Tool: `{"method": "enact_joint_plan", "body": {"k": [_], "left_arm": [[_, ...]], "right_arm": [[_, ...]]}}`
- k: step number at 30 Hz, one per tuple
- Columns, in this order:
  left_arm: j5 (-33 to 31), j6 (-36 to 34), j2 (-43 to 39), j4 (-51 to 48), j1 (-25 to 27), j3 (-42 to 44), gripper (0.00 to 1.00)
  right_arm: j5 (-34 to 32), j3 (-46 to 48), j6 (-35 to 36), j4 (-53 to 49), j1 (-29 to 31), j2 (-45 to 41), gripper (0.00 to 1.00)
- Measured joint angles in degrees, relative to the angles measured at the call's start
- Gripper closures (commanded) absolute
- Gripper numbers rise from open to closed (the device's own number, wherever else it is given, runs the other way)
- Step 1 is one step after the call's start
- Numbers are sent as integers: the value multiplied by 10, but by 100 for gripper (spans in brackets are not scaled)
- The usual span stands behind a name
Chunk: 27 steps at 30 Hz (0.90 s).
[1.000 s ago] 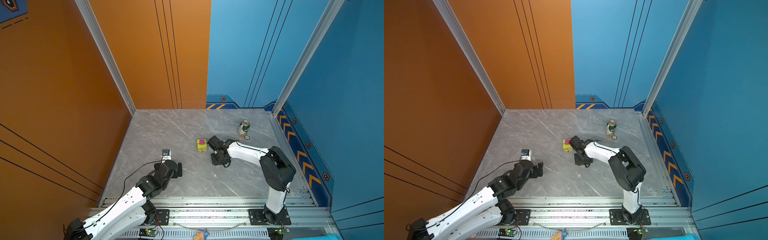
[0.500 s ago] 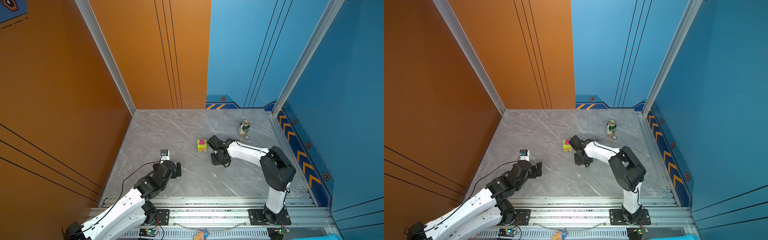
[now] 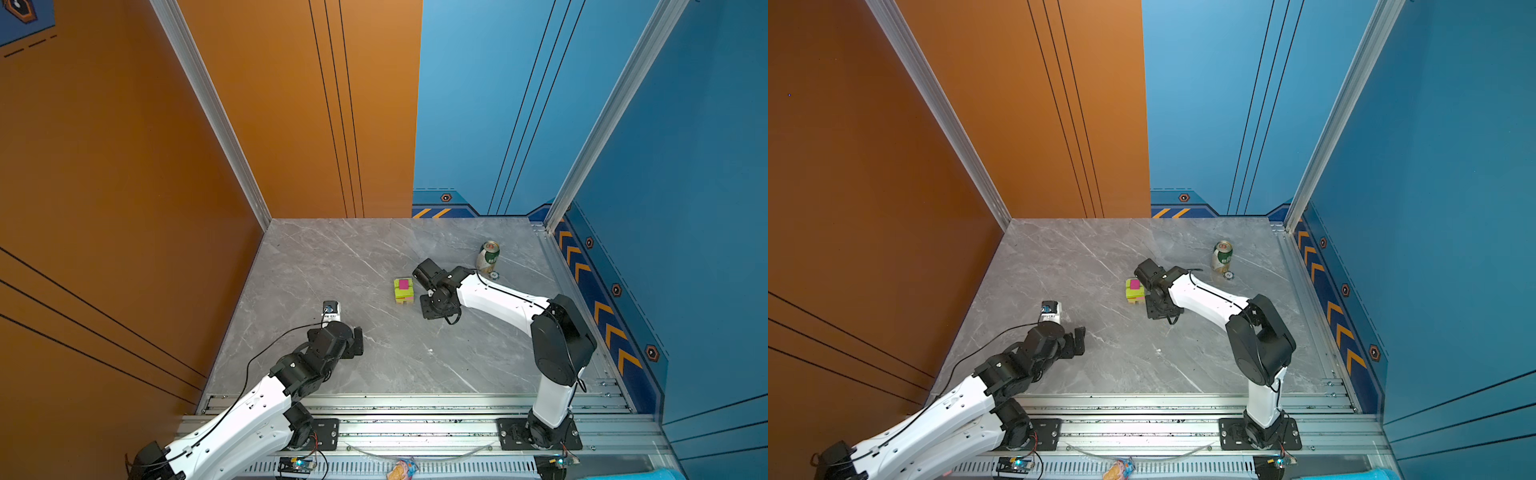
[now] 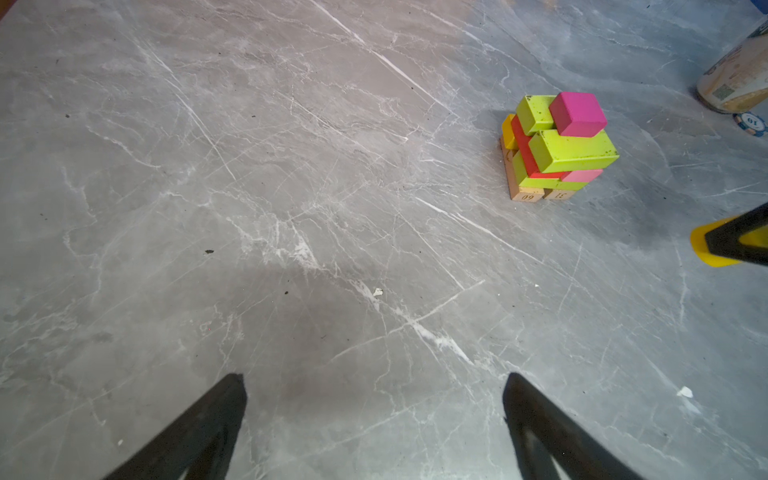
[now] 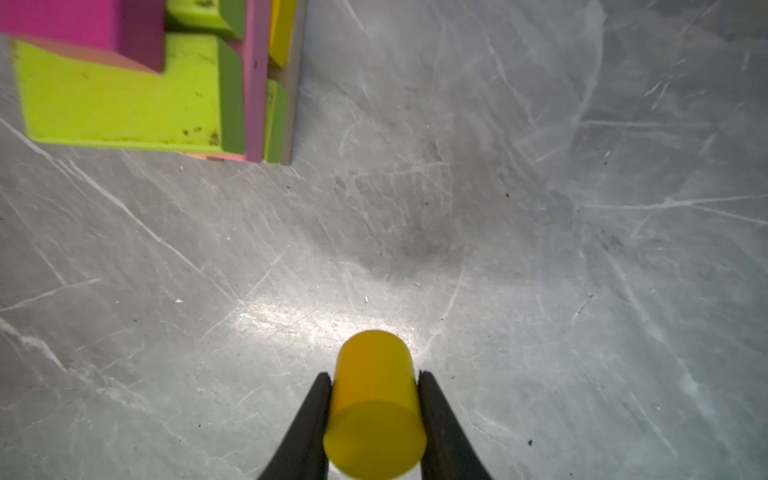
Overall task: Build the wood block tower
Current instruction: 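Lift the yellow cylinder with the right gripper and carry it over the tower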
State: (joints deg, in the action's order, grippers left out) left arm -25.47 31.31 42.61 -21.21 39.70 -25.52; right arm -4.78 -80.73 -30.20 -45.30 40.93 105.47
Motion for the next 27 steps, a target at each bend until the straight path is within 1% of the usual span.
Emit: {"method": "enact_joint_plan", "body": {"k": [11, 27], "left_arm": [[6, 0, 0, 0, -1, 12, 2], [16, 0, 7, 5, -13, 27, 2]], "right_arm": [[-21, -118, 29, -55, 3, 9, 71], [-30, -304, 64, -121, 12, 125, 71]]}}
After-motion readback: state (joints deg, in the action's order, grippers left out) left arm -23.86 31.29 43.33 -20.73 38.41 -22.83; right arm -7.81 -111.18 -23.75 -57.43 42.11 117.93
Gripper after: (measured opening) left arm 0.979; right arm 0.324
